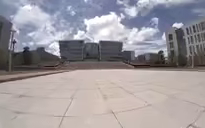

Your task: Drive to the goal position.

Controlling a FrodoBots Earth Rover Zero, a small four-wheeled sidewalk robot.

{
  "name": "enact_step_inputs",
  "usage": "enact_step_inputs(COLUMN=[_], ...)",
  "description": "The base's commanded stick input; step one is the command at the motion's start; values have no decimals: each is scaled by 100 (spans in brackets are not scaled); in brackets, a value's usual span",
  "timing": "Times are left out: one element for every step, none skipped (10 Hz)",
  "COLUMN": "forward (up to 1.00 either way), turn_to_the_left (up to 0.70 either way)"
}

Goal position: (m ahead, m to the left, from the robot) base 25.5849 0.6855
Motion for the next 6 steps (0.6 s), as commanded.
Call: enact_step_inputs(forward=[70, 70, 70, 70, 70, 70], turn_to_the_left=[0, 0, 0, 0, 0, 0])
